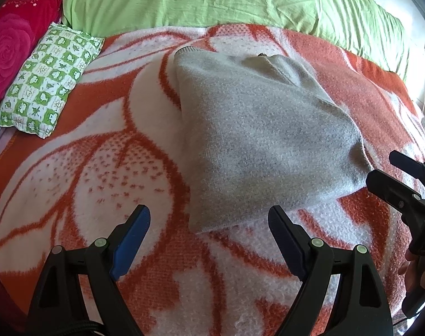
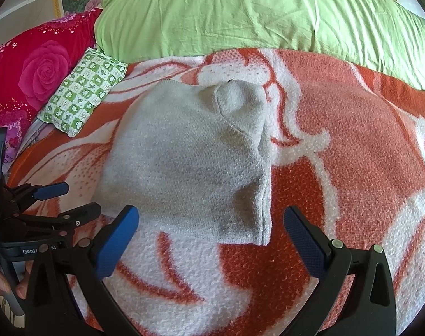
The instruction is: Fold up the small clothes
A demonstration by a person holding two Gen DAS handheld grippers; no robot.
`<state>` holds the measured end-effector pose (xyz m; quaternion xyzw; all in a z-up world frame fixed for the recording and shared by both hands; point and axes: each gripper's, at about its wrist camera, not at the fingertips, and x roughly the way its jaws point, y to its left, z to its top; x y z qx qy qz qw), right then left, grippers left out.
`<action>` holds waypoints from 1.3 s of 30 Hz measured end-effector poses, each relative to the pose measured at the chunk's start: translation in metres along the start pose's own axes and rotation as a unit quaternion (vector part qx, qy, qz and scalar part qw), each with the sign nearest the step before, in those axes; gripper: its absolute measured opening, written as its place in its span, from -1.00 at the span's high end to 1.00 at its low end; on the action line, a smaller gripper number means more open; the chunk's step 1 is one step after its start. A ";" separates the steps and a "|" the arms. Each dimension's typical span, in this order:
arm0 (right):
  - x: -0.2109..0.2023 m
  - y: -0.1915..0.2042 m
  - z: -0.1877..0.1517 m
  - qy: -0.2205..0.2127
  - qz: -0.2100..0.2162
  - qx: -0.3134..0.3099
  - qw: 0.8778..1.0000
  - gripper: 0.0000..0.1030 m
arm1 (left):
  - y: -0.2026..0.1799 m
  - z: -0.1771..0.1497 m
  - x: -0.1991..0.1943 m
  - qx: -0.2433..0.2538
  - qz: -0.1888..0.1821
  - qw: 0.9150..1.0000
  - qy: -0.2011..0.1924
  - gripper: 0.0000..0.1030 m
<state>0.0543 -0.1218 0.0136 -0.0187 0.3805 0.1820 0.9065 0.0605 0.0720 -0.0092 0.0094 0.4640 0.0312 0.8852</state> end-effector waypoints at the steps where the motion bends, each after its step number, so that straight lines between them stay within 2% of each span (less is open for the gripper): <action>1: 0.000 0.000 0.000 -0.001 0.001 0.000 1.000 -1.00 | -0.001 0.000 0.000 0.000 0.001 1.000 0.000 -0.68; 39: 0.008 -0.010 0.020 -0.004 0.012 -0.010 1.000 -1.00 | 0.008 0.024 0.009 -0.003 0.003 1.000 0.000 -0.68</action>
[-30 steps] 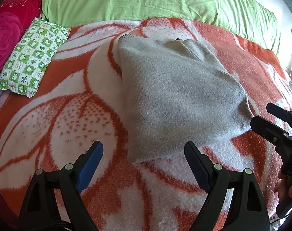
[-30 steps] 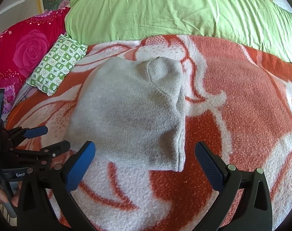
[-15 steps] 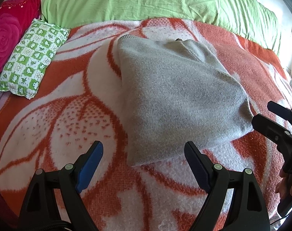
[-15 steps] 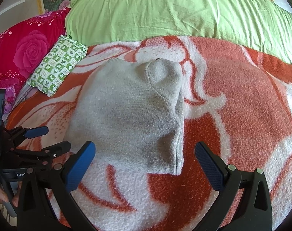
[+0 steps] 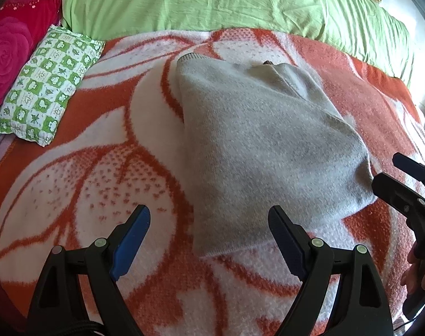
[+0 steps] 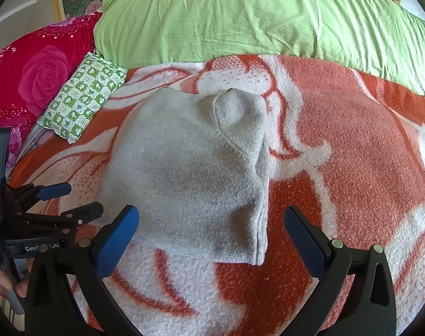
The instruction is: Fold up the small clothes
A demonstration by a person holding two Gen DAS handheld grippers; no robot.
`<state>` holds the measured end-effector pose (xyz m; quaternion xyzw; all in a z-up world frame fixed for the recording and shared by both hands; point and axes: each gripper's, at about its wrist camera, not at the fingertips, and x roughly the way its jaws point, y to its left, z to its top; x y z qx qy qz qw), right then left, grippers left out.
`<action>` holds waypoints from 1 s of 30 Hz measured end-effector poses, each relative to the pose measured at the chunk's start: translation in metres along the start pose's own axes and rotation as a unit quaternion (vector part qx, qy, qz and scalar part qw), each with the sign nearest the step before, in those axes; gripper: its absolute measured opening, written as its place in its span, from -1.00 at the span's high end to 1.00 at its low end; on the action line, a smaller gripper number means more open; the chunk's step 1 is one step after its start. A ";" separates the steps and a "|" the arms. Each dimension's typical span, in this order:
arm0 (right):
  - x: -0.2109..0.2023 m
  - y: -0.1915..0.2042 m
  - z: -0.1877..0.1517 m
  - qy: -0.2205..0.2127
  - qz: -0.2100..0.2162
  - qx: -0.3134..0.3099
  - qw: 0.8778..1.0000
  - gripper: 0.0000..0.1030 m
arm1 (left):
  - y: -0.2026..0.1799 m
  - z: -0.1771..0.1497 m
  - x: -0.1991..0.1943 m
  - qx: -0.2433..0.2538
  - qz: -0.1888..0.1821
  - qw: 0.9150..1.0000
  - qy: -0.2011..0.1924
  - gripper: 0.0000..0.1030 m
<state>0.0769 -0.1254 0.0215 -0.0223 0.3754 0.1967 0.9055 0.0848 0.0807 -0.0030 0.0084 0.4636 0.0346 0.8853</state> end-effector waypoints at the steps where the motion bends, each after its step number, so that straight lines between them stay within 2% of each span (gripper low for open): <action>1: 0.001 0.000 0.001 0.000 0.000 0.000 1.000 -1.00 | 0.001 0.001 0.001 -0.001 0.001 1.000 0.001 -0.68; 30: 0.013 -0.001 0.013 0.009 0.008 0.001 1.000 -1.00 | 0.010 0.010 0.008 -0.014 0.009 1.000 0.006 -0.68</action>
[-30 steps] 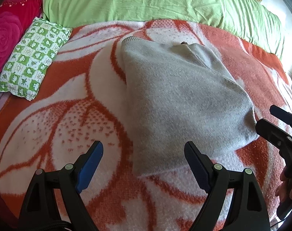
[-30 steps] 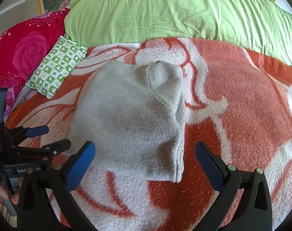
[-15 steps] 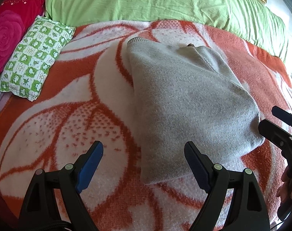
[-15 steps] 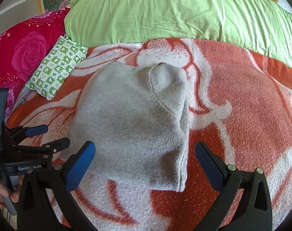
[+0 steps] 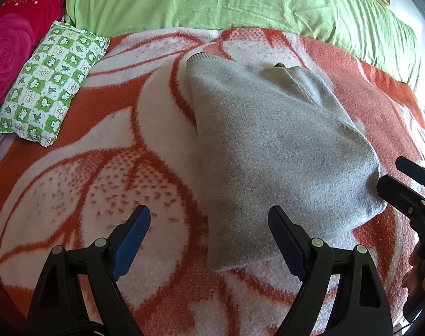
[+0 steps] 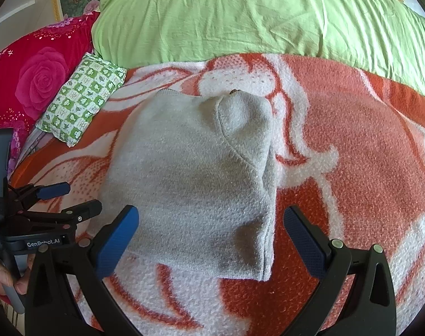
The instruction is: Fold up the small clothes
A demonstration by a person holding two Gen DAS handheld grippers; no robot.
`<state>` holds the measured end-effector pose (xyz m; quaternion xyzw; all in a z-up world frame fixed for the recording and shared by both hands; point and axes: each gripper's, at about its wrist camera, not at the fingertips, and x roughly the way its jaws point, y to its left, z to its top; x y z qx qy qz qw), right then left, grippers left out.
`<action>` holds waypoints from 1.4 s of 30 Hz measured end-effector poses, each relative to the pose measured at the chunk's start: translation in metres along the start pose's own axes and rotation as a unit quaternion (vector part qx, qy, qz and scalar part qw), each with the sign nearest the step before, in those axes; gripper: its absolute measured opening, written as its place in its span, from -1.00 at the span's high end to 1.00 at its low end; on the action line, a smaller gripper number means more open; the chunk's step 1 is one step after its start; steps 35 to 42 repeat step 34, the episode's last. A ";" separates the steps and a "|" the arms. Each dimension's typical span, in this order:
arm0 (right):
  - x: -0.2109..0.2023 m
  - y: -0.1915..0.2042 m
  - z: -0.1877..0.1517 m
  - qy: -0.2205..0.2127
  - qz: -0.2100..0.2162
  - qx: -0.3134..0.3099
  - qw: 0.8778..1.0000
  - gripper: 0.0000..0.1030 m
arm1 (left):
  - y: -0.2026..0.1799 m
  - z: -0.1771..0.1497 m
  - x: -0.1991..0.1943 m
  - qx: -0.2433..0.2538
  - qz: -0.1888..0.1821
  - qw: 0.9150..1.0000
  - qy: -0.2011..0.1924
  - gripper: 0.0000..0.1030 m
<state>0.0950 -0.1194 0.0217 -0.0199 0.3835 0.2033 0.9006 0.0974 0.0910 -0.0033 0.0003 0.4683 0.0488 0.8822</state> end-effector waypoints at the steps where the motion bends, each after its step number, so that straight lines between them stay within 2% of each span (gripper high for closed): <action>1: 0.000 0.000 0.000 0.000 0.000 0.001 1.000 -1.00 | 0.000 0.000 0.000 0.000 0.001 1.000 -0.001 -0.68; 42: 0.002 -0.005 0.004 0.008 0.000 0.011 1.000 -1.00 | -0.002 0.003 -0.011 0.000 0.009 1.000 -0.008 -0.67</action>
